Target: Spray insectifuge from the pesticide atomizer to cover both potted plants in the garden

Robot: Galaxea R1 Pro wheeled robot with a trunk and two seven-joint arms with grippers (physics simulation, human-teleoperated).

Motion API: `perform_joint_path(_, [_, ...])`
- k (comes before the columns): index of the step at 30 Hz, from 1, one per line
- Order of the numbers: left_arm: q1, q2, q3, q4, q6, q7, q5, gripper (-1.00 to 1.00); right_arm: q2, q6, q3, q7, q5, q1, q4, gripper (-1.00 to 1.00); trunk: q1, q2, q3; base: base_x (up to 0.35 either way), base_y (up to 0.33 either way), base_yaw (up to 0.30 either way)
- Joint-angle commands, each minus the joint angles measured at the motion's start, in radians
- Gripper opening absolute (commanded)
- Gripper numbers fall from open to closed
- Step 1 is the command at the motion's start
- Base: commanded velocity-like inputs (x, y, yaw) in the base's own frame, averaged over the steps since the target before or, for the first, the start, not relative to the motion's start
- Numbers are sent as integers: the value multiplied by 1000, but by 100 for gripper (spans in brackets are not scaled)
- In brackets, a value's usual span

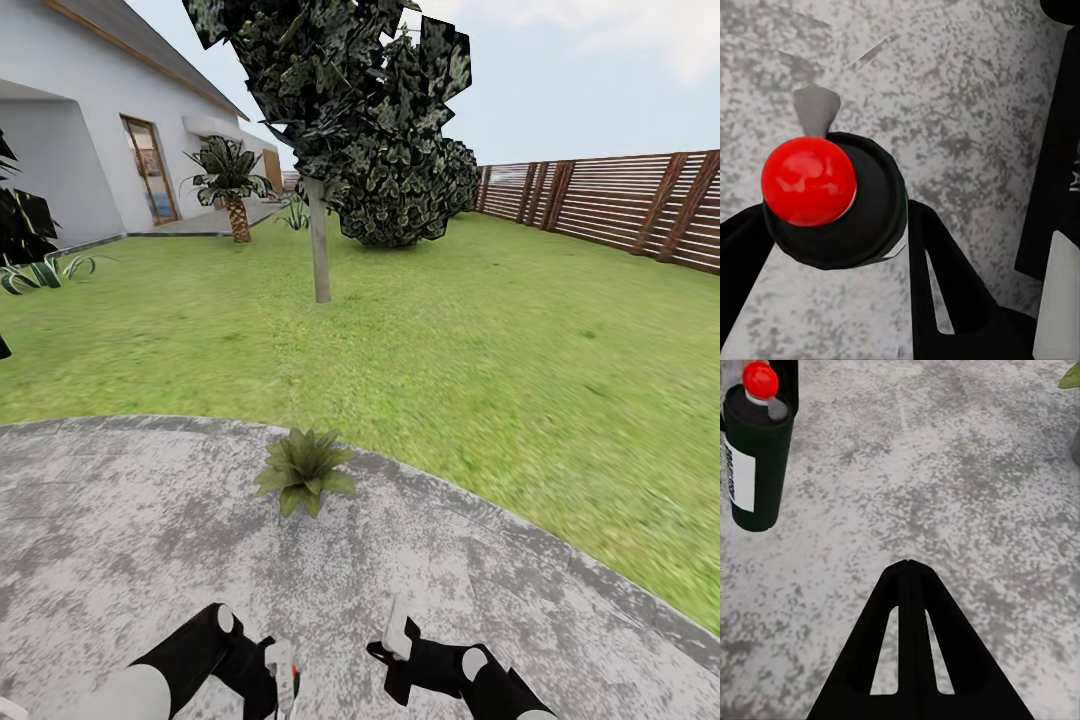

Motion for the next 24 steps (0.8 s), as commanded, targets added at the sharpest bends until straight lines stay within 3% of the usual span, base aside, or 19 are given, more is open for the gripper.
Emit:
perform_joint_path(1, [2, -1, 0, -2, -1, -2, -12, -100, 1, -3, -8, 7, 7, -1, -1, -100, 0, 0, -1, 0, 0, 0])
perform_joint_path(6, [7, -7, 4, -1, -1, 40, -26, -100, 1, -3, -9, 6, 7, 0, 4, -100, 0, 0, -1, 0, 0, 0])
perform_joint_path(14, [6, -54, 1, 0, 0, 81, -28, -100, 1, -6, -7, 7, 12, 1, 4, -100, 0, 0, -1, 0, 0, 0])
perform_joint_path(18, [7, -64, 2, 1, 5, 109, -28, -100, 1, -8, -7, 7, 14, 2, 5, -100, 0, 0, -1, 0, 0, 0])
perform_joint_path(24, [7, -80, 2, 4, 20, 113, -29, -100, 1, -10, -6, 7, 139, 5, 8, -100, 0, 0, -1, 0, 0, 0])
